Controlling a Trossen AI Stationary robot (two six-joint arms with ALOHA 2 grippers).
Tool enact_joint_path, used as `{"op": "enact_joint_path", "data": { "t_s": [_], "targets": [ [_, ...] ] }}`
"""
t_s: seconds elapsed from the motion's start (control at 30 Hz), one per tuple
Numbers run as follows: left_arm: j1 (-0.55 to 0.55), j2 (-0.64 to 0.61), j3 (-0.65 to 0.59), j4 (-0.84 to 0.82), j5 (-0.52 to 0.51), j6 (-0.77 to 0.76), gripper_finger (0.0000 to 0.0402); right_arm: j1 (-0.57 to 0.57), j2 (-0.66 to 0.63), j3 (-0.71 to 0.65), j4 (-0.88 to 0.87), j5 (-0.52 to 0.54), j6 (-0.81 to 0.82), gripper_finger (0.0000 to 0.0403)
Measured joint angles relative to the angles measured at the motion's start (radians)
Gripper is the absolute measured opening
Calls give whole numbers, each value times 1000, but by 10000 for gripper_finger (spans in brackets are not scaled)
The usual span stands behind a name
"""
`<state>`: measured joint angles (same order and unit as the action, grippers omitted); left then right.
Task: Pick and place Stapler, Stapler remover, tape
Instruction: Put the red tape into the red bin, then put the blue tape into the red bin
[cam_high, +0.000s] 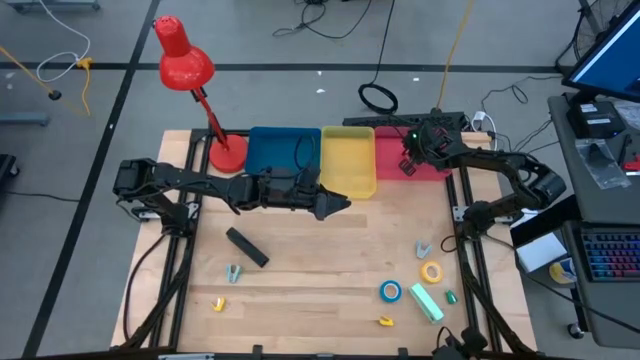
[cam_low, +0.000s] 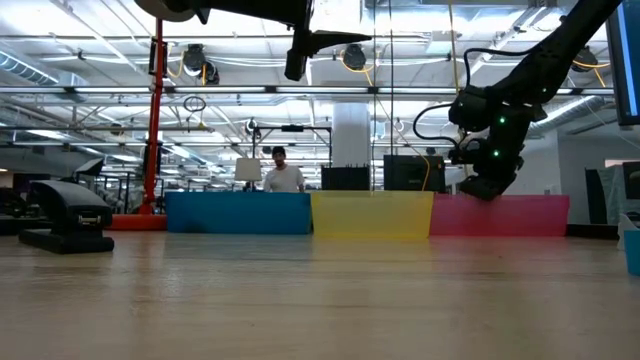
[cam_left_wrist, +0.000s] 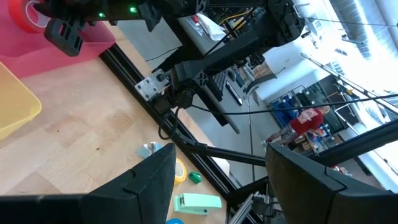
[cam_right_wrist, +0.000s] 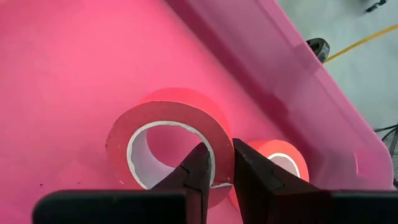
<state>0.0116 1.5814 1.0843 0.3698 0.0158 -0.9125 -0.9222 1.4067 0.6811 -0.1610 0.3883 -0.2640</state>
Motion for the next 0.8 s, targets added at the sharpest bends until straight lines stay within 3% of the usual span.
{"op": "enact_joint_path", "data": {
  "t_s": [0.17, 0.47, 0.8],
  "targets": [
    [0, 0, 0, 0, 7, 1, 246, 0, 0, 0, -2, -24, 12, 55],
    [0, 0, 0, 0, 8, 1, 246, 0, -21, 0, -2, -34, 41, 126],
    [0, 0, 0, 0, 8, 13, 246, 14, -223, 0, -57, -12, 69, 169]
  ]
}}
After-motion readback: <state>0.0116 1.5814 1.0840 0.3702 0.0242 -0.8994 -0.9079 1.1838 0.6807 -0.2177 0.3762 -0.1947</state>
